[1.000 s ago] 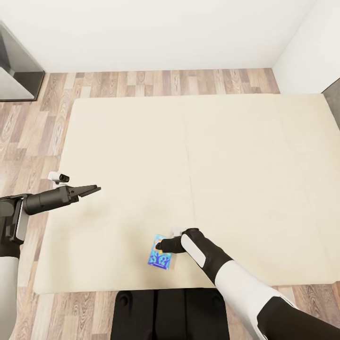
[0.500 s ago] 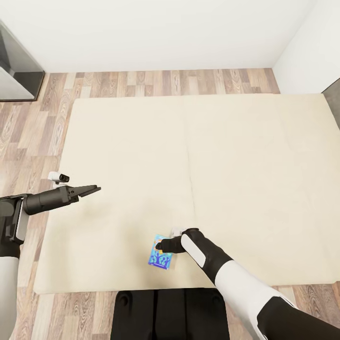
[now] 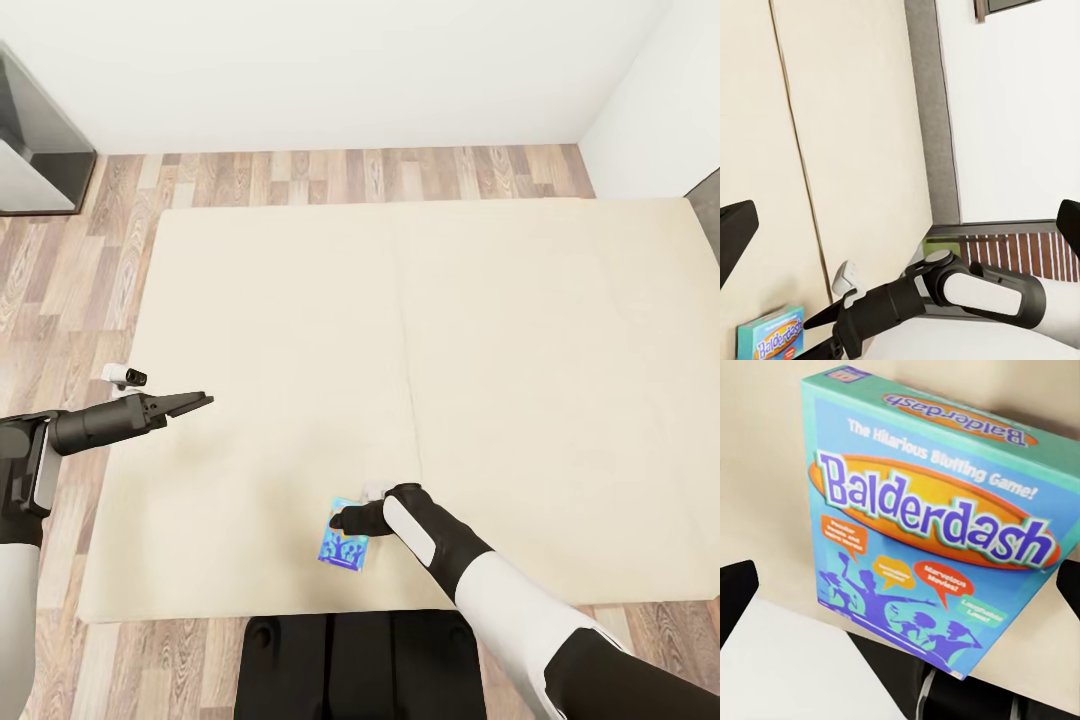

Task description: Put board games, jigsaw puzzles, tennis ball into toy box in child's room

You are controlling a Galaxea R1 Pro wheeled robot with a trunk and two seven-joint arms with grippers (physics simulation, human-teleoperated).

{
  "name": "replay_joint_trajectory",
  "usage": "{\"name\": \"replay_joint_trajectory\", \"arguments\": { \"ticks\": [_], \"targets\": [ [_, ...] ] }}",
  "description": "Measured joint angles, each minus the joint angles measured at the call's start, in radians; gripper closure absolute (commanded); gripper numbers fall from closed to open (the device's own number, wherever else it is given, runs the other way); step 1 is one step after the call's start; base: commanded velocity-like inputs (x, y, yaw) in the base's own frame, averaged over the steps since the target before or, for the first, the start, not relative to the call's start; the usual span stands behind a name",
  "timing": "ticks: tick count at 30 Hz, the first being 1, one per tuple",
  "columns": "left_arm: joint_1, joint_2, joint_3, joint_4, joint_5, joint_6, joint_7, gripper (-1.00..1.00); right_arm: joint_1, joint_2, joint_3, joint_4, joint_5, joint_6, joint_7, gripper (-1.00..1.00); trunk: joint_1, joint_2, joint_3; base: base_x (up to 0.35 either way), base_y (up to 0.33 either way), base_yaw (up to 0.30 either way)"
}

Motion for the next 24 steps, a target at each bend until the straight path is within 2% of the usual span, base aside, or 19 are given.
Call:
{"name": "replay_joint_trajectory", "arguments": {
  "ticks": [24],
  "targets": [
    [0.0,0.0,0.0,0.0,0.0,0.0,0.0,-1.0,0.0,0.0,0.002,0.0,0.001,0.0,0.0,-1.0,0.0,0.0,0.0,0.0,0.001,0.0]
  ]
}}
